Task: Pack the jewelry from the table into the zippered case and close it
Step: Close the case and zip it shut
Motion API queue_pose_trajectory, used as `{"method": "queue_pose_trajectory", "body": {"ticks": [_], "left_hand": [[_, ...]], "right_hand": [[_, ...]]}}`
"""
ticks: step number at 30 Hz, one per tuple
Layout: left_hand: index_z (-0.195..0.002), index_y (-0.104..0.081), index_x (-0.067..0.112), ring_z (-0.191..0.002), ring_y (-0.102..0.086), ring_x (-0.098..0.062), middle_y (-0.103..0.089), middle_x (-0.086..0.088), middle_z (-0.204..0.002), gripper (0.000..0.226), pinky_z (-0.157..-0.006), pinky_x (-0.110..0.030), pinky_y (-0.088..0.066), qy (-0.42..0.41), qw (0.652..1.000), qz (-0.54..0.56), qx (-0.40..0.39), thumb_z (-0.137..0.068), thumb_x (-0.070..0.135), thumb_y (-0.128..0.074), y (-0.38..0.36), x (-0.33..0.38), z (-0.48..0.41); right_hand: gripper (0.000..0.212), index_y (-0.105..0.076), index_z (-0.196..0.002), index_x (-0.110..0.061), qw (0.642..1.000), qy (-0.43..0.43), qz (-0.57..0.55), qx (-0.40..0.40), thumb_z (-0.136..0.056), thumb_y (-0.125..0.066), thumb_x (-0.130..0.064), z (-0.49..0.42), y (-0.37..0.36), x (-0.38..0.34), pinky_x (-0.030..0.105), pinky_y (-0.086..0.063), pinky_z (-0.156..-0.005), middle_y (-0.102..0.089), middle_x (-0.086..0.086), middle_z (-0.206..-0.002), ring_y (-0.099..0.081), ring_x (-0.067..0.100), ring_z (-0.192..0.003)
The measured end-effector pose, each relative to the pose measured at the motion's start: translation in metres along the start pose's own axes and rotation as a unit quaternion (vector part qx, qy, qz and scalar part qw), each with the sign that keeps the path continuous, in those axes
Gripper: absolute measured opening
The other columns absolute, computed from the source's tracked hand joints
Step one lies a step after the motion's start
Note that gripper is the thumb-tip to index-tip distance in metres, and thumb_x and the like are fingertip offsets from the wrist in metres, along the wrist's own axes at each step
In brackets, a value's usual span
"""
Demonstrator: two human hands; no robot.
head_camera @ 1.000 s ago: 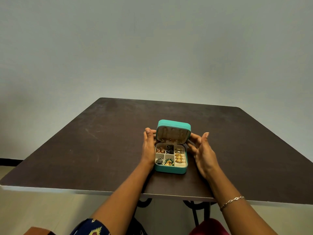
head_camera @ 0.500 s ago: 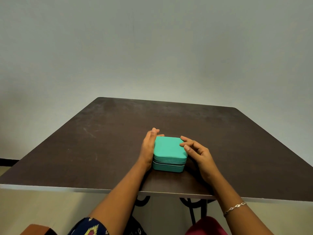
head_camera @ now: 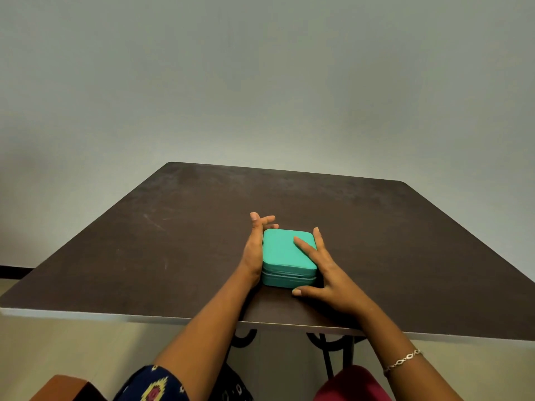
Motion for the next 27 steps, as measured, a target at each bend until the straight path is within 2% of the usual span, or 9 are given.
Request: {"method": "queue_pose_trajectory", "body": {"ticks": [3, 6, 8, 12, 16, 18, 20, 22, 27], "left_hand": [[-0.120, -0.046, 0.016, -0.096, -0.058, -0.015, -0.052, -0.005, -0.114, 0.056, -0.077, -0.025, -0.052, 0.000, 1.000, 0.001, -0.007, -0.093, 0.052, -0.012, 0.000, 0.000, 0.001], [-0.114, -0.049, 0.016, -0.096, -0.057, -0.018, -0.055, -0.006, -0.112, 0.043, -0.084, -0.032, -0.049, -0.007, 0.999, -0.039, -0.012, -0.090, 0.050, -0.039, 0.002, -0.003, -0.002], [-0.105, -0.052, 0.021, -0.094, -0.057, -0.019, -0.056, -0.008, -0.110, 0.032, -0.083, -0.034, -0.049, -0.015, 0.995, -0.092, -0.031, -0.082, 0.042, -0.057, 0.004, -0.005, -0.003], [-0.106, -0.055, 0.017, -0.087, -0.055, -0.016, -0.057, -0.007, -0.105, 0.015, -0.074, -0.029, -0.048, -0.031, 0.990, -0.132, -0.022, -0.092, 0.020, -0.049, 0.007, -0.006, -0.003], [-0.106, -0.058, 0.012, -0.088, -0.059, -0.017, -0.062, -0.006, -0.098, 0.045, -0.081, -0.032, -0.049, -0.007, 0.993, -0.113, 0.025, -0.097, 0.043, -0.027, 0.007, -0.003, -0.005], [-0.107, -0.058, 0.010, -0.092, -0.059, -0.018, -0.063, -0.007, -0.101, 0.039, -0.082, -0.030, -0.049, -0.025, 0.988, -0.150, 0.041, -0.099, 0.035, -0.029, 0.013, 0.000, -0.010], [-0.110, -0.057, 0.007, -0.098, -0.059, -0.021, -0.063, -0.008, -0.103, 0.025, -0.085, -0.031, -0.049, -0.049, 0.978, -0.202, 0.022, -0.098, 0.011, -0.035, 0.021, 0.002, -0.015], [-0.111, -0.058, 0.007, -0.105, -0.059, -0.022, -0.063, -0.008, -0.107, 0.034, -0.089, -0.033, -0.050, -0.060, 0.966, -0.251, -0.016, -0.091, -0.009, -0.037, 0.027, 0.001, -0.020], [-0.114, -0.062, 0.012, -0.109, -0.054, -0.009, -0.062, -0.002, -0.113, 0.041, -0.085, -0.023, -0.048, -0.058, 0.928, -0.355, -0.094, -0.085, -0.013, -0.046, 0.028, 0.001, -0.026]], "right_hand": [[0.090, 0.003, -0.133, -0.052, 1.000, 0.005, 0.009, -0.004, -0.079, -0.067, -0.036, 0.000, -0.001, 0.000, 0.025, -0.020, -0.109, 0.028, -0.013, -0.149, -0.001, 0.000, -0.132], [0.095, 0.005, -0.140, -0.042, 0.999, 0.003, -0.017, 0.029, -0.078, -0.067, -0.041, -0.001, 0.000, 0.002, 0.021, -0.015, -0.109, 0.015, -0.019, -0.150, 0.001, -0.004, -0.134], [0.094, -0.002, -0.143, -0.037, 0.997, -0.010, -0.054, 0.046, -0.075, -0.066, -0.047, -0.003, 0.002, 0.004, 0.024, -0.017, -0.111, 0.004, -0.021, -0.149, -0.004, -0.002, -0.136], [0.081, -0.018, -0.132, -0.052, 0.997, -0.017, -0.064, 0.045, -0.070, -0.070, -0.045, -0.005, 0.002, 0.006, 0.037, -0.023, -0.114, -0.002, -0.019, -0.151, -0.012, 0.007, -0.137], [0.078, -0.024, -0.128, -0.053, 0.995, -0.024, -0.076, 0.061, -0.066, -0.072, -0.045, -0.004, 0.003, 0.005, 0.035, -0.024, -0.112, -0.008, -0.016, -0.152, -0.017, 0.010, -0.138], [0.077, -0.025, -0.127, -0.051, 0.995, -0.023, -0.080, 0.062, -0.071, -0.075, -0.036, -0.004, 0.004, 0.005, 0.029, -0.024, -0.109, -0.010, -0.015, -0.151, -0.019, 0.009, -0.136], [0.075, -0.025, -0.127, -0.049, 0.995, -0.023, -0.078, 0.061, -0.073, -0.075, -0.030, -0.004, 0.004, 0.004, 0.025, -0.024, -0.106, -0.010, -0.015, -0.151, -0.020, 0.006, -0.132], [0.075, -0.025, -0.126, -0.049, 0.995, -0.023, -0.080, 0.060, -0.073, -0.074, -0.028, -0.003, 0.004, 0.003, 0.022, -0.024, -0.104, -0.010, -0.015, -0.151, -0.019, 0.003, -0.129], [0.075, -0.026, -0.129, -0.044, 0.995, -0.024, -0.083, 0.059, -0.074, -0.074, -0.026, -0.003, 0.004, 0.002, 0.022, -0.025, -0.104, -0.009, -0.013, -0.152, -0.018, 0.002, -0.129]]}}
Point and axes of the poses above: each hand's wrist, its own z-axis away from the middle knuckle, its own y-axis out of the back of the hand, x = y × z, the point moved 2 cm from there along -z, towards the middle knuckle
